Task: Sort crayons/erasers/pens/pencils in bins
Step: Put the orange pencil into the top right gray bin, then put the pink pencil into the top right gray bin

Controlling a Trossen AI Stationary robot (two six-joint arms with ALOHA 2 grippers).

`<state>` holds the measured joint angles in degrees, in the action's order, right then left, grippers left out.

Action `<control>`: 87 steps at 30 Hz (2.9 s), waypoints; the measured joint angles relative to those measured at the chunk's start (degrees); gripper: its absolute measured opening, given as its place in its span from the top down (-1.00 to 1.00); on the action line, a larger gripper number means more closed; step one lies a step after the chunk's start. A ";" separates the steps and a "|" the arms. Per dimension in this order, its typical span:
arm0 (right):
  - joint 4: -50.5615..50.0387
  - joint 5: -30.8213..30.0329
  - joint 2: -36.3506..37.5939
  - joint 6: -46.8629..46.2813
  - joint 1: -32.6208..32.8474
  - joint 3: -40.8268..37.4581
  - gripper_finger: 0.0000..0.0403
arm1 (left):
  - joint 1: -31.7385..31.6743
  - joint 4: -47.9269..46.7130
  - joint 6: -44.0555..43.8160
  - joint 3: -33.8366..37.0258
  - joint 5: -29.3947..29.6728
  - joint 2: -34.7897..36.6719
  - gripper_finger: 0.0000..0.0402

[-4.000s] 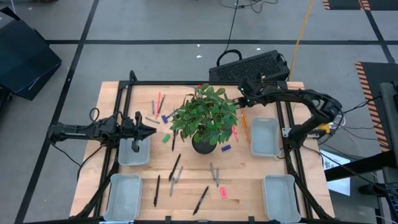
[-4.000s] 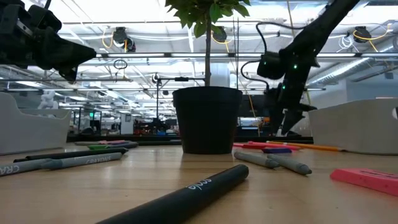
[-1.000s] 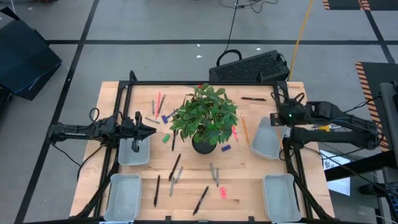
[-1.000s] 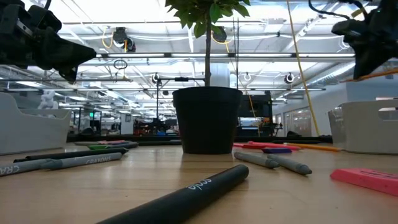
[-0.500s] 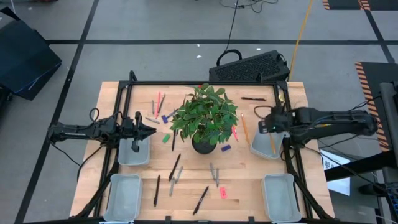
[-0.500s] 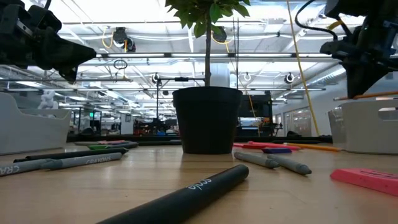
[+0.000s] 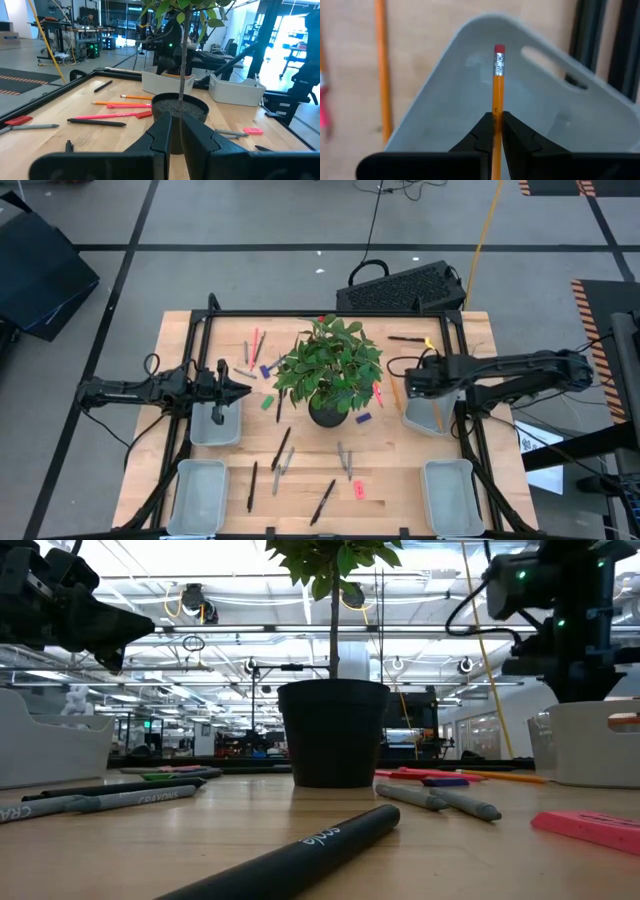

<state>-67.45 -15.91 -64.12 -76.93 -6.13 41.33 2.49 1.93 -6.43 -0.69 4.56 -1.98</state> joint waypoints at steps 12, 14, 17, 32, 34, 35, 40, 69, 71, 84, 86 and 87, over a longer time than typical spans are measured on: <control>4.51 1.17 -1.32 11.69 -9.25 -0.21 0.89 | -0.01 0.00 0.00 0.00 0.00 0.02 0.79; 4.40 1.17 -1.31 13.32 -10.57 -0.21 0.89 | 0.00 0.00 -0.01 0.00 0.00 0.01 0.79; 4.30 1.60 -1.31 15.65 -11.78 -0.18 0.86 | 0.00 0.00 0.00 0.00 0.00 0.02 0.79; 1.78 1.17 0.36 27.99 -16.75 -0.10 0.26 | 0.00 0.00 0.00 0.00 0.00 0.01 0.79; 1.22 1.21 1.21 29.57 -16.93 0.02 0.24 | 0.01 0.00 -0.01 0.00 0.00 0.00 0.79; 0.47 1.60 1.62 29.10 -16.94 0.29 0.24 | -0.01 0.00 0.01 0.00 0.00 0.02 0.79; -3.79 8.17 3.20 24.62 -16.90 2.43 0.23 | 0.01 0.00 0.00 0.00 0.00 0.01 0.79; 40.26 2.13 -24.22 44.70 -10.32 24.17 0.27 | 0.01 -0.02 -0.01 0.00 -0.02 0.02 0.79; 41.09 -0.21 -26.53 46.40 -9.88 24.17 0.24 | -0.01 0.00 0.00 0.00 -0.02 0.01 0.79; 44.50 0.96 -28.94 45.72 -10.19 16.95 0.21 | 0.00 0.00 -0.01 0.00 -0.01 0.00 0.79; 46.21 0.52 -28.44 44.17 -10.19 14.07 0.21 | 0.00 0.00 0.00 0.00 -0.02 0.01 0.79; 47.65 0.29 -28.34 43.05 -10.06 12.67 0.21 | 0.01 0.00 -0.01 0.00 -0.02 0.01 0.79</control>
<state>-19.80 -15.62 -92.46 -33.87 -16.19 54.00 2.50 1.93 -6.43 -0.69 4.54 -1.97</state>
